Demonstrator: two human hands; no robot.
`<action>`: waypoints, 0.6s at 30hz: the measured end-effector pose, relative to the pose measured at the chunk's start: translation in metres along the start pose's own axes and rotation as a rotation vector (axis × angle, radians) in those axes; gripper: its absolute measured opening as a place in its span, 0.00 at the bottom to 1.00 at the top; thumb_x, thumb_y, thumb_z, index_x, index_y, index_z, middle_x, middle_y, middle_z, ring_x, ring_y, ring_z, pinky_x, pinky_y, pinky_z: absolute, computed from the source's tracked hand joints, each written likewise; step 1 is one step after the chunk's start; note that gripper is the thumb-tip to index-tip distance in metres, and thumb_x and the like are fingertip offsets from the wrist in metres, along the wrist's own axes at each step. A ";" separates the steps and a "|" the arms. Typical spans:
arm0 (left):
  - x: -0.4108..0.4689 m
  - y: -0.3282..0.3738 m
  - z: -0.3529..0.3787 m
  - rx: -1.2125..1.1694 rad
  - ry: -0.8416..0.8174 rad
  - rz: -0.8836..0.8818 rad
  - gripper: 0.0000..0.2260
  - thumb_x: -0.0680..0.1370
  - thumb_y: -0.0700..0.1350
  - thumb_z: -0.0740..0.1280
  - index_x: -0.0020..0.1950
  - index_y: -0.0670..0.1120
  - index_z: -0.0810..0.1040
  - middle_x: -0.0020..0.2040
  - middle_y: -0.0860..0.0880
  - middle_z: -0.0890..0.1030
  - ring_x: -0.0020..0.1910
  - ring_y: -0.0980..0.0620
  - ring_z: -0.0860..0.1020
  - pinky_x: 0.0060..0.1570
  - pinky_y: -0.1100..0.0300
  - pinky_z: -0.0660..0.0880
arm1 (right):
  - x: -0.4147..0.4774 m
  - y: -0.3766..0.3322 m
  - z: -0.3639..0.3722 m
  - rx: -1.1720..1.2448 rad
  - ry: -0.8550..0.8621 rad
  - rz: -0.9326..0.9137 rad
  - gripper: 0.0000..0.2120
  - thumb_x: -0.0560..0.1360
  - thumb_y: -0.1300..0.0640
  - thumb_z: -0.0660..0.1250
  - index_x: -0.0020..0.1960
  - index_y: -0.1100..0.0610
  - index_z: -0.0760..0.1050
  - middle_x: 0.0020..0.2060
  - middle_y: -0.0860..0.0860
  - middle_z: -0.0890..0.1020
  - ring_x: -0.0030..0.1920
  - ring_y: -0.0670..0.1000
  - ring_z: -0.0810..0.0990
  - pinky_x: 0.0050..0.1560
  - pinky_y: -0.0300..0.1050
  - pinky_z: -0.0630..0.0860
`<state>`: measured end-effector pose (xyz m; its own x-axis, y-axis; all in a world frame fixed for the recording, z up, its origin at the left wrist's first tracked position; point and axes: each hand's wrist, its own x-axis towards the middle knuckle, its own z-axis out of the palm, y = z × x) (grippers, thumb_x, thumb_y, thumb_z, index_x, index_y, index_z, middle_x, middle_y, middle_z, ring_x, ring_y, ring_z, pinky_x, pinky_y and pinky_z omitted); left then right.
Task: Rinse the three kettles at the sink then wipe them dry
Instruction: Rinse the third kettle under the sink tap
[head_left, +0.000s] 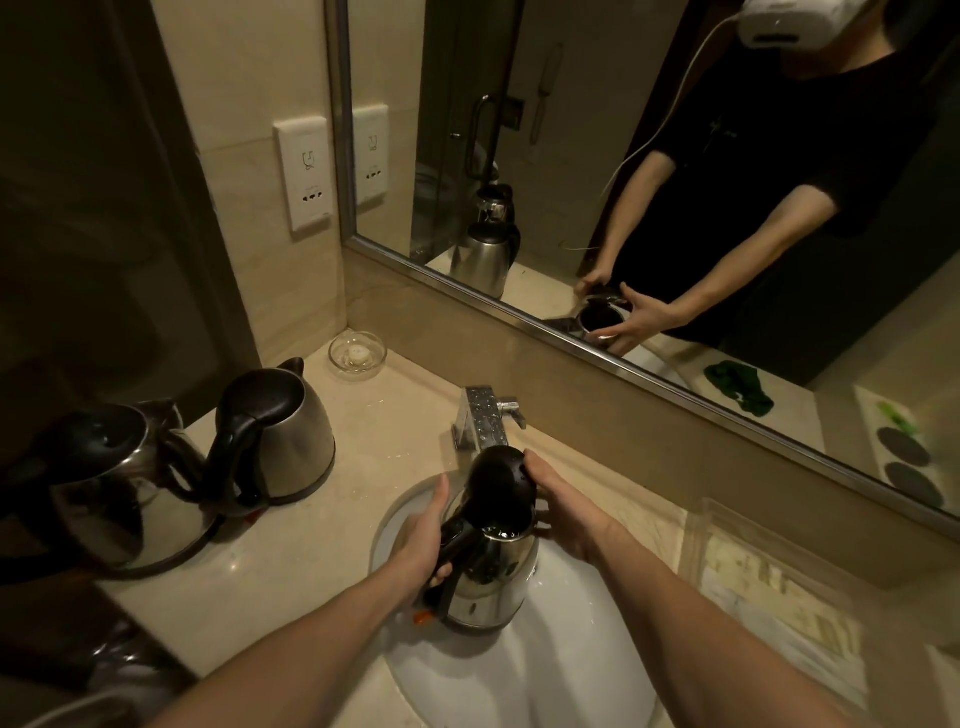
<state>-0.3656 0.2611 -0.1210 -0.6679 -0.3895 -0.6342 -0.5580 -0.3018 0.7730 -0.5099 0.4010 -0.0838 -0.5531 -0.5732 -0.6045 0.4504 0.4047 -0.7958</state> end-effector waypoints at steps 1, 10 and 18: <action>-0.003 -0.001 -0.001 -0.005 0.004 -0.001 0.39 0.62 0.82 0.50 0.30 0.46 0.71 0.25 0.47 0.73 0.20 0.51 0.69 0.21 0.63 0.63 | -0.003 -0.001 0.001 -0.013 0.015 0.000 0.50 0.58 0.26 0.71 0.75 0.43 0.61 0.70 0.55 0.67 0.68 0.62 0.68 0.68 0.60 0.65; -0.033 -0.005 -0.026 -0.056 0.070 0.067 0.39 0.69 0.79 0.51 0.41 0.45 0.78 0.37 0.43 0.82 0.40 0.45 0.81 0.33 0.60 0.73 | -0.026 -0.003 0.025 -0.068 0.146 -0.081 0.18 0.77 0.44 0.65 0.67 0.40 0.70 0.59 0.50 0.75 0.53 0.53 0.75 0.67 0.61 0.66; -0.066 -0.010 -0.063 -0.115 0.129 0.084 0.36 0.74 0.75 0.50 0.30 0.44 0.71 0.26 0.46 0.75 0.22 0.51 0.73 0.23 0.63 0.67 | -0.032 -0.005 0.074 -0.066 0.136 -0.207 0.18 0.80 0.58 0.63 0.68 0.45 0.72 0.63 0.57 0.75 0.61 0.57 0.74 0.57 0.53 0.74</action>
<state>-0.2847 0.2348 -0.0859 -0.6368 -0.5238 -0.5658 -0.4383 -0.3577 0.8246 -0.4426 0.3645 -0.0579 -0.7199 -0.5492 -0.4243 0.2739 0.3370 -0.9008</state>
